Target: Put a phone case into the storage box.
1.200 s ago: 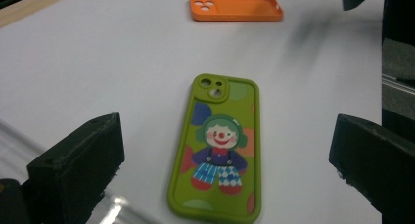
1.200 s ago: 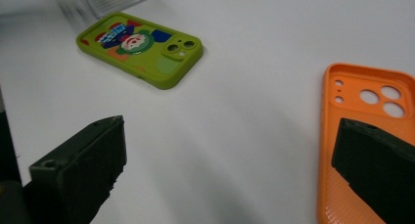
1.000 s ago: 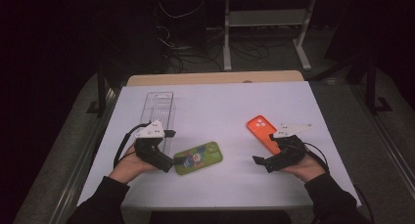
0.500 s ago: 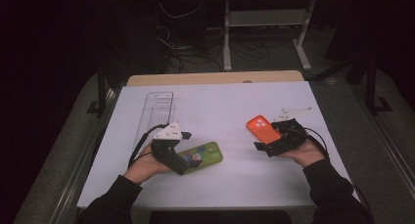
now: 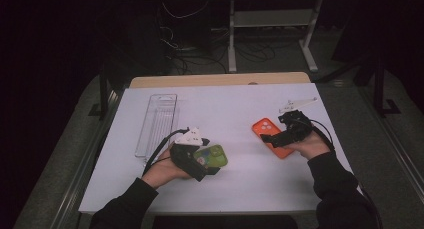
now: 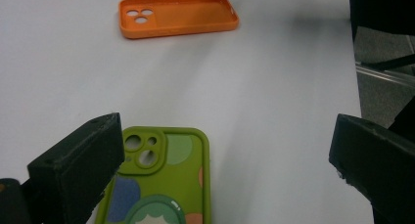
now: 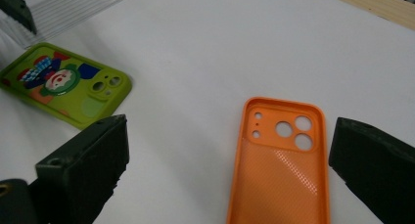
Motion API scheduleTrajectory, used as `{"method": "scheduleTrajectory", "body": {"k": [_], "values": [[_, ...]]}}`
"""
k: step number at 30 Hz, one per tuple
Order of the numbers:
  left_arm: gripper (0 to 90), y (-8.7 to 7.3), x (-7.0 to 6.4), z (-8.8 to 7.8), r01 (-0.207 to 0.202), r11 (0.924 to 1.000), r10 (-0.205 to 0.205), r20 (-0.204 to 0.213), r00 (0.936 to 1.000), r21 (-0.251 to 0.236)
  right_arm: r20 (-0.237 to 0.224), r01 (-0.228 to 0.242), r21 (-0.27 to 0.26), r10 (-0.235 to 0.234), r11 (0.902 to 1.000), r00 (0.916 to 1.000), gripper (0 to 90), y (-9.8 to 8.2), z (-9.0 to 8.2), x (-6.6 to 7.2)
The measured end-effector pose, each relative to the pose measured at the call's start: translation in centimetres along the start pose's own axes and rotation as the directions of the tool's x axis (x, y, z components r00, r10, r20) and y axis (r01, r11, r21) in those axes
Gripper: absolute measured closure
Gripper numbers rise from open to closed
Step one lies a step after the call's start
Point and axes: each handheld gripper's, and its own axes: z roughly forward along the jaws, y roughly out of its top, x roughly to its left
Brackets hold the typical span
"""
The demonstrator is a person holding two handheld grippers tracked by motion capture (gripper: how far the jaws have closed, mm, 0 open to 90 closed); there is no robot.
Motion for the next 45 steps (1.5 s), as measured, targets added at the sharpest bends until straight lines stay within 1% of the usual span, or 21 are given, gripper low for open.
{"method": "scheduleTrajectory", "body": {"k": [3,5,7,8,9,14,16,17,20,21,22,23,27,34,35,36,37,38,39,41,45], "values": [[0.0,-0.1,-0.1,0.5,-0.002,1.0000,0.002,0.002,1.0000,0.004,0.003,-0.005,0.002,0.005,1.0000,1.0000,0.7,0.2,0.2,-0.5],[0.0,-0.3,-0.1,0.7,-0.023,0.9996,0.023,0.002,0.9997,0.018,0.015,-0.011,0.016,0.011,0.9998,0.9998,0.3,0.5,0.4,-0.7],[0.0,-0.5,-0.1,0.8,-0.029,0.9994,0.029,0.003,0.9996,0.018,0.025,-0.010,0.018,0.010,0.9998,0.9996,0.0,0.7,0.6,-0.9],[0.0,-0.5,-0.3,0.9,-0.018,0.9998,0.018,0.004,0.9998,0.011,0.032,-0.009,0.023,0.009,0.9997,0.9995,0.0,0.8,0.7,-1.0],[0.0,-0.6,-0.3,0.9,-0.021,0.9997,0.021,0.003,0.9998,0.012,0.037,-0.004,0.023,0.003,0.9997,0.9993,0.0,0.9,0.8,-1.2],[0.0,-0.8,-0.4,0.9,-0.024,0.9996,0.024,0.000,0.9997,0.013,0.067,-0.025,0.044,0.022,0.9987,0.9975,0.0,1.3,1.1,-1.5],[0.0,-0.9,-0.3,0.8,-0.022,0.9996,0.022,-0.002,0.9998,0.015,0.111,-0.039,0.059,0.032,0.9975,0.9933,0.0,1.4,1.6,-1.9],[0.0,-0.9,-0.3,0.8,-0.022,0.9996,0.022,-0.002,0.9998,0.015,0.111,-0.039,0.059,0.032,0.9975,0.9933,0.0,1.4,1.6,-1.9],[0.0,-1.0,-0.2,0.6,-0.020,0.9997,0.020,-0.002,0.9998,0.014,0.141,-0.071,0.107,0.056,0.9917,0.9885,0.0,1.4,2.0,-2.2],[0.0,-1.0,-0.1,0.5,-0.023,0.9996,0.023,-0.005,0.9997,0.019,0.159,-0.070,0.124,0.050,0.9898,0.9859,0.0,1.2,2.4,-2.5],[0.0,-1.0,-0.1,0.5,-0.023,0.9996,0.023,-0.005,0.9997,0.019,0.159,-0.070,0.124,0.050,0.9898,0.9859,0.0,1.2,2.4,-2.5],[0.0,-1.1,-0.1,0.5,-0.022,0.9996,0.022,-0.005,0.9997,0.016,0.169,-0.064,0.144,0.039,0.9875,0.9848,0.0,1.0,2.6,-2.7],[0.0,-1.1,-0.1,0.5,-0.022,0.9996,0.022,-0.006,0.9997,0.019,0.177,-0.084,0.180,0.052,0.9800,0.9828,0.0,0.8,2.8,-2.9],[0.0,-1.2,-0.1,0.4,-0.027,0.9994,0.027,-0.002,0.9996,0.023,0.175,-0.085,0.172,0.054,0.9813,0.9831,0.0,0.5,2.7,-3.0],[0.0,-1.2,-0.1,0.4,-0.022,0.9995,0.022,-0.002,0.9997,0.025,0.174,-0.095,0.177,0.064,0.9796,0.9827,0.0,0.4,2.6,-2.9],[0.0,-1.2,-0.1,0.4,-0.022,0.9995,0.022,-0.002,0.9997,0.025,0.174,-0.085,0.174,0.054,0.9810,0.9832,0.0,0.3,2.7,-3.0],[0.0,-1.2,-0.1,0.3,-0.013,0.9996,0.013,-0.002,0.9999,0.024,0.177,-0.099,0.179,0.067,0.9787,0.9818,0.0,0.1,2.7,-3.0],[0.0,-1.2,-0.1,0.3,-0.013,0.9996,0.013,-0.002,0.9999,0.024,0.177,-0.099,0.179,0.067,0.9787,0.9818,0.0,0.1,2.7,-3.0],[0.0,-1.2,-0.2,0.3,-0.010,0.9997,0.010,-0.001,0.9999,0.023,0.174,-0.108,0.202,0.073,0.9733,0.9821,0.0,-0.1,2.9,-3.1],[0.0,-1.2,-0.2,0.3,-0.012,0.9996,0.012,-0.001,0.9999,0.027,0.170,-0.119,0.211,0.083,0.9703,0.9819,0.0,-0.3,3.0,-3.1],[0.0,-1.2,-0.1,0.3,-0.016,0.9994,0.016,-0.001,0.9999,0.029,0.173,-0.121,0.236,0.081,0.9643,0.9817,0.0,-0.5,3.0,-3.1]]}}
